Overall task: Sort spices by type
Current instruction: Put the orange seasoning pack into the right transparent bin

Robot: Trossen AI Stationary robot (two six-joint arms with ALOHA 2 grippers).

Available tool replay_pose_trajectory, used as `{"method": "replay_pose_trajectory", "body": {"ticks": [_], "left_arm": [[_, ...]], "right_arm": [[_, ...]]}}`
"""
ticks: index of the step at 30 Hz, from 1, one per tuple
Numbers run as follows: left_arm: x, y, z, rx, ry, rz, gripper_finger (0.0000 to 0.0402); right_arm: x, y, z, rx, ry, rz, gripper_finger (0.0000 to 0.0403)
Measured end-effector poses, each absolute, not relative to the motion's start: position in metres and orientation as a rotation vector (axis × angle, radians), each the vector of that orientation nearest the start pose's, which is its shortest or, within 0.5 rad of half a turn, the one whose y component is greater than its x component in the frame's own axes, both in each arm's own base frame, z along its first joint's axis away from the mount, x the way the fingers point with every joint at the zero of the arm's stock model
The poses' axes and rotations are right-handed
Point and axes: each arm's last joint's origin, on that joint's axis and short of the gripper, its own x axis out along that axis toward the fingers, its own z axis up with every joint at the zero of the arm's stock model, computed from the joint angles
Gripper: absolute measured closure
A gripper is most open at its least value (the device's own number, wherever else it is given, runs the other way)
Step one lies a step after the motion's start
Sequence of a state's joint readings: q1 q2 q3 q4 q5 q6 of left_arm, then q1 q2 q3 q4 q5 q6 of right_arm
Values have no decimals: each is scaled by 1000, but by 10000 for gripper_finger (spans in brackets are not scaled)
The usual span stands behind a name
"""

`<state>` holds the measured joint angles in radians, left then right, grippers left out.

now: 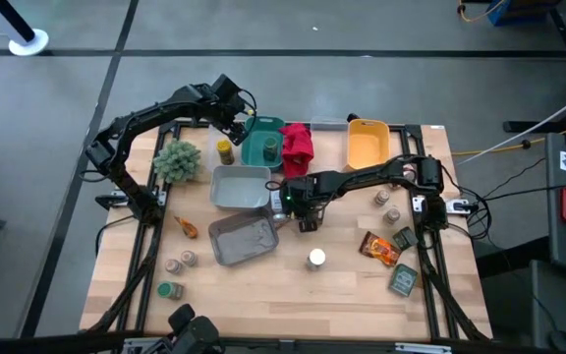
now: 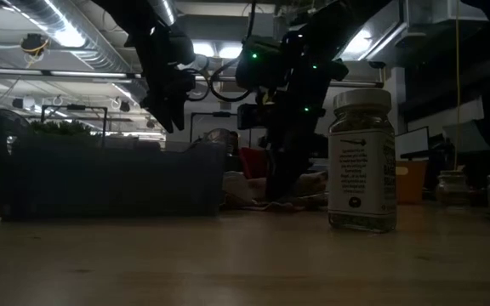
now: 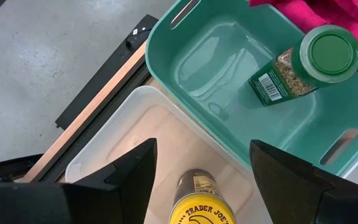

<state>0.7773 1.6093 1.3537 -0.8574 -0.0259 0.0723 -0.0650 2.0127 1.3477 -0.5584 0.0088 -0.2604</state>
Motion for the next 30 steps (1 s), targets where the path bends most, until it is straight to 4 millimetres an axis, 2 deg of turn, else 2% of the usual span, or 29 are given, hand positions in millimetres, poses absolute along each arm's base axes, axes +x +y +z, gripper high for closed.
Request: {"method": "replay_pose_trajectory", "body": {"ticks": [8,14,18,22,30], "left_arm": [[231,229,277,-356,1084,676,160],[231,229,277,-354,1085,674,160],[231,229,277,-353,1085,674,160],[231,229,277,-350,1086,672,160],[231,229,277,-351,1086,673,160]], "right_arm": [[395,-26,159,-168,1280,106,232],[395,-26,174,-98,1348,74,182],[389,-25,172,-36,1407,31,164],[385,-25,159,-13,1447,16,154],[384,-25,149,-20,1454,7,155]]}}
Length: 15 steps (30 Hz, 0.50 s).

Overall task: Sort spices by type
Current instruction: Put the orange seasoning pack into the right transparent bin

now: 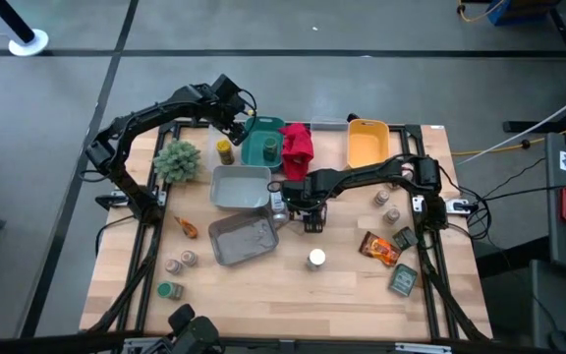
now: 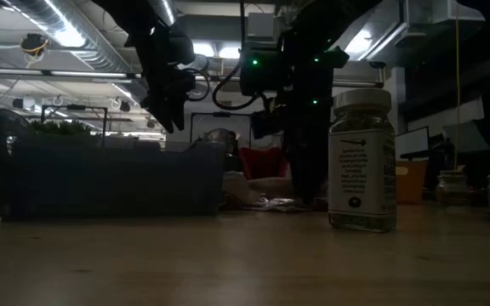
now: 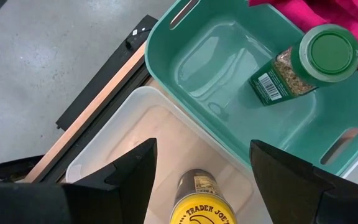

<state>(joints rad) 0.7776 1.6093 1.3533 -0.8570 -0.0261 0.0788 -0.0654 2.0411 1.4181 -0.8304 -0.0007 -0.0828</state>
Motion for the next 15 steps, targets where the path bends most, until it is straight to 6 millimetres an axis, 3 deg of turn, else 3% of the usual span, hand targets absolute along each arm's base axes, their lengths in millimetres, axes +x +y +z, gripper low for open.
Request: {"method": "replay_pose_trajectory", "body": {"ticks": [7,15], "left_arm": [[231,229,277,-354,1085,675,160],[231,229,277,-352,1081,676,160]], "right_arm": [[383,-24,140,11,1446,43,215],[382,-23,139,30,1443,63,331]]}}
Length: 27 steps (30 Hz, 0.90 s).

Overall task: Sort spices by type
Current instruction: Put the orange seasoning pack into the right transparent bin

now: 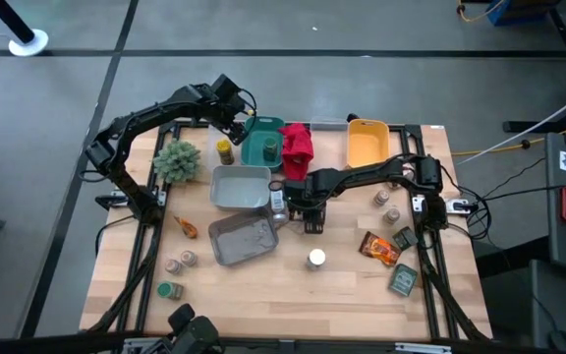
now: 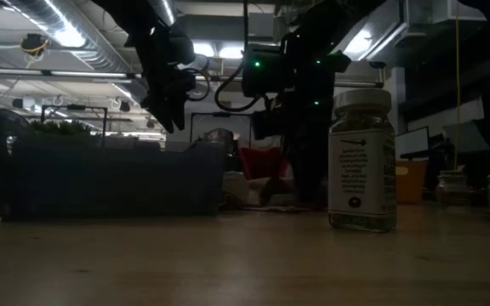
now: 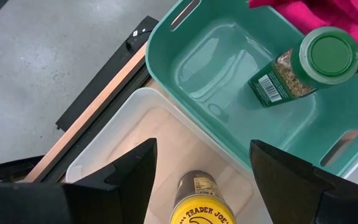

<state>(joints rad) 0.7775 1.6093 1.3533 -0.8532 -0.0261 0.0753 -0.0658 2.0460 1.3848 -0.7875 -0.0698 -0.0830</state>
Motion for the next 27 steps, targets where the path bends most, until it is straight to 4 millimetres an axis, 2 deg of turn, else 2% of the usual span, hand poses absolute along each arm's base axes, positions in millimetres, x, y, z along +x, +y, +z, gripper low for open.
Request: {"method": "replay_pose_trajectory", "body": {"ticks": [4,8,15,23,27], "left_arm": [[231,229,277,-352,1081,676,160],[231,229,277,-353,1081,676,160],[230,228,279,-359,1072,683,160],[219,217,304,-290,1006,676,160],[210,208,321,-257,953,683,160]], "right_arm": [[385,-23,147,33,1459,66,378],[389,-24,159,32,1490,68,379],[397,-24,196,-10,1493,108,368],[403,-29,239,-91,1471,95,377],[402,-44,258,-133,1470,1,372]]}}
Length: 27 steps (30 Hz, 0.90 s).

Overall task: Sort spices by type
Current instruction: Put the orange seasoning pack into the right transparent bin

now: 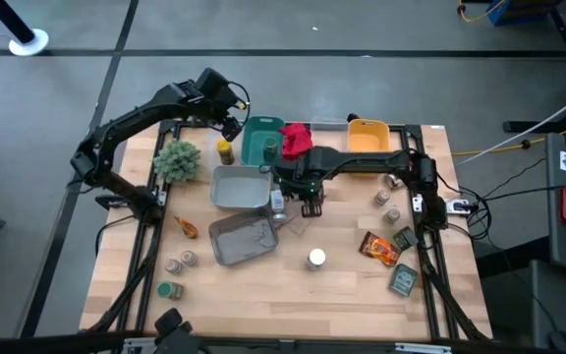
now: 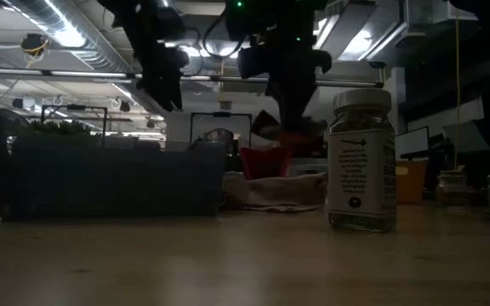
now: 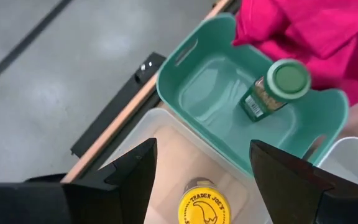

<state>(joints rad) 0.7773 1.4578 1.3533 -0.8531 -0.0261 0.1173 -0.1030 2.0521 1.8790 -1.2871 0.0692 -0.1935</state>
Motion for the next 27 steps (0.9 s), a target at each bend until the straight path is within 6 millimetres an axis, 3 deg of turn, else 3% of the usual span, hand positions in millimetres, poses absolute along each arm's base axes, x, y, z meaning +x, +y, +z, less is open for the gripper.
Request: {"method": "replay_pose_trajectory", "body": {"ticks": [7,13,20,27], "left_arm": [[193,191,348,-221,862,702,160],[178,176,364,-214,811,716,160],[168,166,368,-251,832,722,160],[165,161,364,-279,900,706,160]], "right_arm": [[394,-92,284,-167,1471,-188,379],[377,-148,286,-87,1480,-331,378],[359,-207,284,21,1389,-462,375],[342,-245,284,111,1308,-516,377]]}}
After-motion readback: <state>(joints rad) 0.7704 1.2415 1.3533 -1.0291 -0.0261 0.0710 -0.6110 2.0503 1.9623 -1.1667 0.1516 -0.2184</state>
